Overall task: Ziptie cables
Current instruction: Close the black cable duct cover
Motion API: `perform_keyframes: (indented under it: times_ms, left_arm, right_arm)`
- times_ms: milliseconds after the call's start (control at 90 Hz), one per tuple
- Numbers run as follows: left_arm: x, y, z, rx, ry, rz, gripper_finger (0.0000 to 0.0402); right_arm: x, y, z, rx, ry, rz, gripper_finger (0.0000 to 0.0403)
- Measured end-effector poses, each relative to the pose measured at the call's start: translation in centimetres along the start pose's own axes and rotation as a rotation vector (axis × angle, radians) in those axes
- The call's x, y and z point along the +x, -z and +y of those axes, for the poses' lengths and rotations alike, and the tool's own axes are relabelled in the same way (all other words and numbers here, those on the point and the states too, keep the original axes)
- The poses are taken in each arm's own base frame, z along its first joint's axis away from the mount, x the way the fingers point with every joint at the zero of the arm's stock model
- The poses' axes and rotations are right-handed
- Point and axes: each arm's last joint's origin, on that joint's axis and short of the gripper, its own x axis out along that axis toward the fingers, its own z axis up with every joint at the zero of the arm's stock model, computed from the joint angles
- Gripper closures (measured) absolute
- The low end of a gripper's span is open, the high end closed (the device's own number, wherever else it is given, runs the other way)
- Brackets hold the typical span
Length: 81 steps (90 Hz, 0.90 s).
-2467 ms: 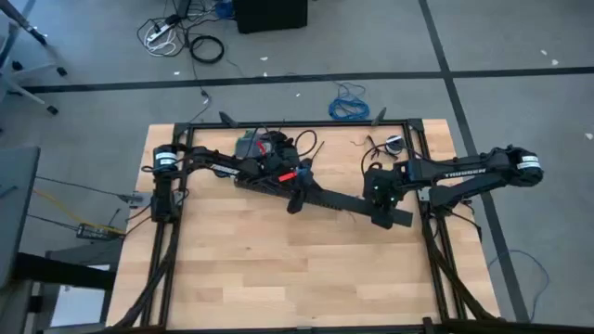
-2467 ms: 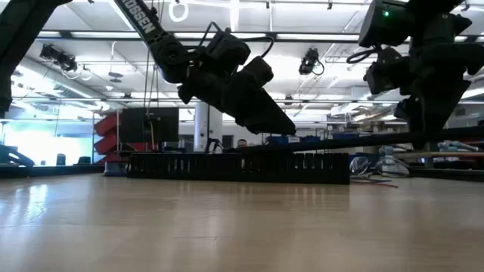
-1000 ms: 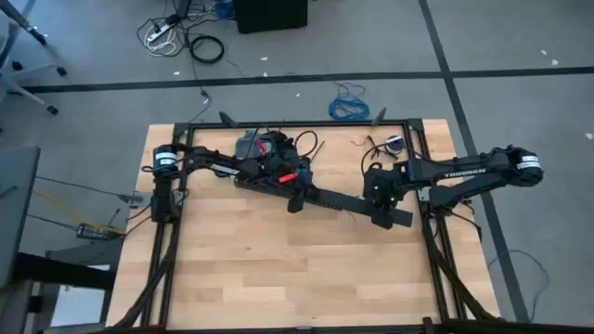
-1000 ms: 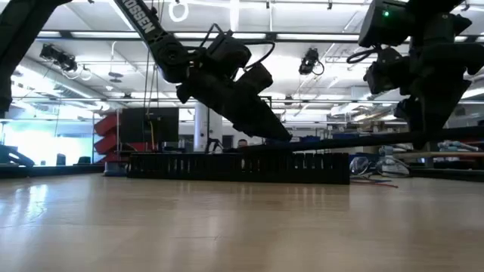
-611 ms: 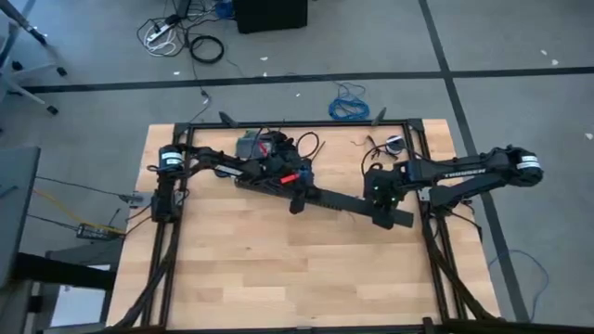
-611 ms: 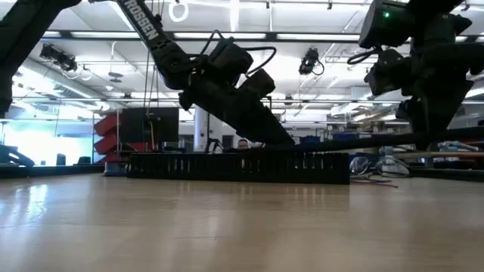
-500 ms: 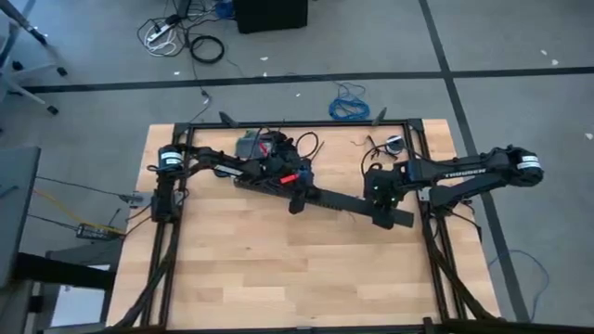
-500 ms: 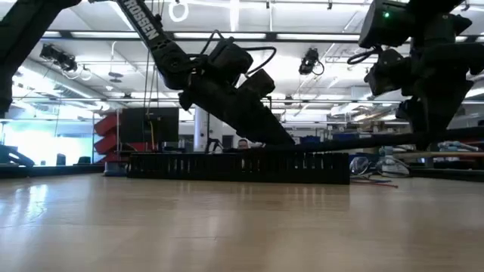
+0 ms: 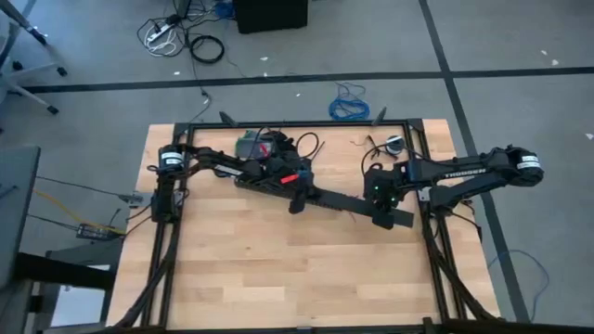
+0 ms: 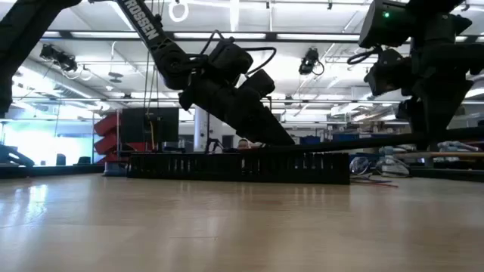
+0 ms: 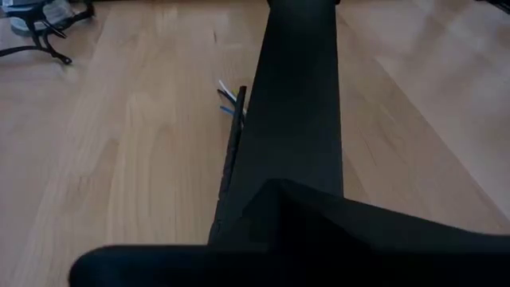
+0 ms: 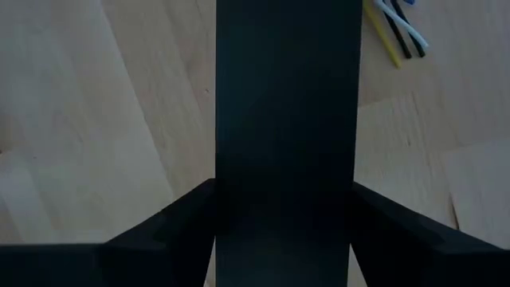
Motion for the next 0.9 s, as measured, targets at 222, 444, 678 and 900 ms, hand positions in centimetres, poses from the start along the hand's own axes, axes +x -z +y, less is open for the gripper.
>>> perform_keyframes:
  times_ms: [222, 444, 678, 900]
  left_arm:
    - [0.1, 0.3, -0.1, -0.004, 0.01, 0.022, 0.0401]
    - [0.1, 0.3, -0.1, -0.004, 0.01, 0.024, 0.0401]
    - [0.1, 0.3, -0.1, -0.003, 0.01, 0.023, 0.0401]
    - [0.1, 0.3, -0.1, -0.003, 0.001, 0.023, 0.0401]
  right_arm:
    - [-0.1, -0.2, 0.0, 0.025, 0.017, -0.029, 0.0136]
    - [-0.1, -0.3, -0.1, 0.034, 0.047, -0.038, 0.0102]
    - [-0.1, -0.4, 0.0, 0.01, 0.041, -0.046, 0.0081]
    - [0.5, -1.9, 0.4, -0.026, -0.015, -0.149, 0.0083]
